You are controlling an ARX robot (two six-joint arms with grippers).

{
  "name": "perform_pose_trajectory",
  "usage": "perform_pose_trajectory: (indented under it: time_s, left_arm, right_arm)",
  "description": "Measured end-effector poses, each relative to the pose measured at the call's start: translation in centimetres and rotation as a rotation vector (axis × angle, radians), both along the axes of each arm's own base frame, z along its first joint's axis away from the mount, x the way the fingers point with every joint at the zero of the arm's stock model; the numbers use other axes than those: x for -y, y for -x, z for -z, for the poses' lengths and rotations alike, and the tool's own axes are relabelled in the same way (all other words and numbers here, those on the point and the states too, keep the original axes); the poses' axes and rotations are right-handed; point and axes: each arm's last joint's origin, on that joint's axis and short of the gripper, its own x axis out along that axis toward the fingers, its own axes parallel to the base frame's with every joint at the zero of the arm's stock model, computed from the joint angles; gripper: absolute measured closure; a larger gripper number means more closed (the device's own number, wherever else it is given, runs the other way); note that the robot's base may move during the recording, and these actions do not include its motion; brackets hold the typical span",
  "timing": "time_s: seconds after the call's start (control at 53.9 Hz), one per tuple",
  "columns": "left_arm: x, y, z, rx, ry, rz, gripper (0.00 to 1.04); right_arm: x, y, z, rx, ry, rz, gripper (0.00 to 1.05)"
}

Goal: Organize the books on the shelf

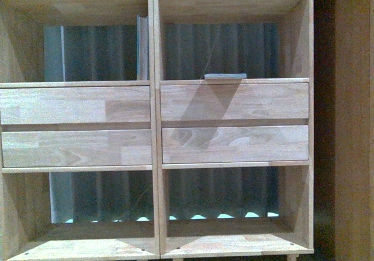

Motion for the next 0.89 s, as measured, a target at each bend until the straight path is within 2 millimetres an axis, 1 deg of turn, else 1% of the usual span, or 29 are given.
perform_pose_trajectory:
  time_s: [0.891]
  left_arm:
    - [0.00, 0.00, 0.00, 0.000, 0.000, 0.000, 0.07]
  right_arm:
    - [0.00, 0.00, 0.00, 0.000, 0.000, 0.000, 0.07]
